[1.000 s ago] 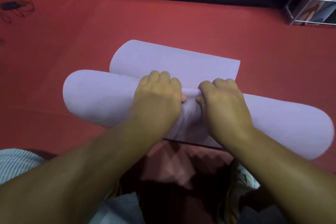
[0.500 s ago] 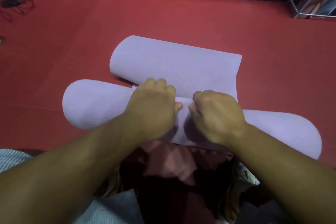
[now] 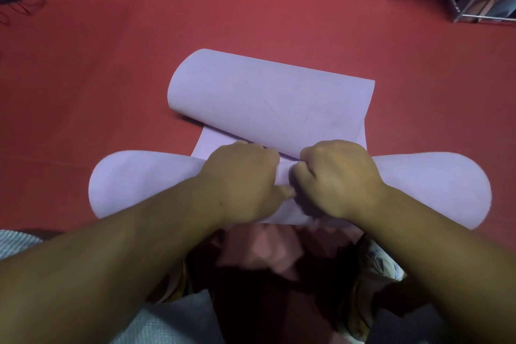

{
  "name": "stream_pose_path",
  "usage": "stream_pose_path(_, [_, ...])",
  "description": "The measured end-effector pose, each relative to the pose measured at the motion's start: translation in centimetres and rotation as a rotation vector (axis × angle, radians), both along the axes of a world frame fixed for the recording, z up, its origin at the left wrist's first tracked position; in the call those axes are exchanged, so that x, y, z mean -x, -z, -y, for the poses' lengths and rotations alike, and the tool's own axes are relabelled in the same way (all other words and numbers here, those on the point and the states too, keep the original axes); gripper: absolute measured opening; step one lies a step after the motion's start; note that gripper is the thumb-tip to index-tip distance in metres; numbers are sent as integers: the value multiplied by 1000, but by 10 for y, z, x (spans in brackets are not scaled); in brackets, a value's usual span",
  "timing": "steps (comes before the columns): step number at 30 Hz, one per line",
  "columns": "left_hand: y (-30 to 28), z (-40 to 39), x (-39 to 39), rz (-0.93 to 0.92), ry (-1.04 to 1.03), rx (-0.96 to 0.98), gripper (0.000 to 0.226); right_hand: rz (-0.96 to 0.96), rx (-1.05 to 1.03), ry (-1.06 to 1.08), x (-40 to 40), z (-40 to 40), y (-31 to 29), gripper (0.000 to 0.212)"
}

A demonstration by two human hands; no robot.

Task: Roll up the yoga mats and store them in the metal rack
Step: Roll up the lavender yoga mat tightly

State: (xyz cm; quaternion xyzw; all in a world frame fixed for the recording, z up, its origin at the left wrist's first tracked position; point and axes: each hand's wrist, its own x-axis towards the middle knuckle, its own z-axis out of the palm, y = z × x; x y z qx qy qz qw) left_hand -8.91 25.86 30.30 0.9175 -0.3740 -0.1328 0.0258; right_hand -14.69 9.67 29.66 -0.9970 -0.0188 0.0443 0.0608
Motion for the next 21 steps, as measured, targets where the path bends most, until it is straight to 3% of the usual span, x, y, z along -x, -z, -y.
stream_pose_path(3, [-3,3,-3,-97,-47,-71,57,-7,58,-10,-1,-4,-3,35])
stream_pose_path(7, [0,4,-7,-77,-45,-68,53,-81,-16,-64,1,-7,-2,25])
stream_pose_path(10, [5,2,-14,-83,-63,-67,46,-34,-23,-79,4,-10,-5,23])
stream_pose_path(14, [9,1,-20,-155,-44,-127,38,-126,-48,-55,8,-14,-3,25])
stream_pose_path(18, [2,-6,-28,-392,17,-140,44,-210,-148,-95,12,-11,-6,35])
stream_pose_path(21, [0,-11,-29,-378,101,-189,49,-254,-83,-137,11,-11,-1,38])
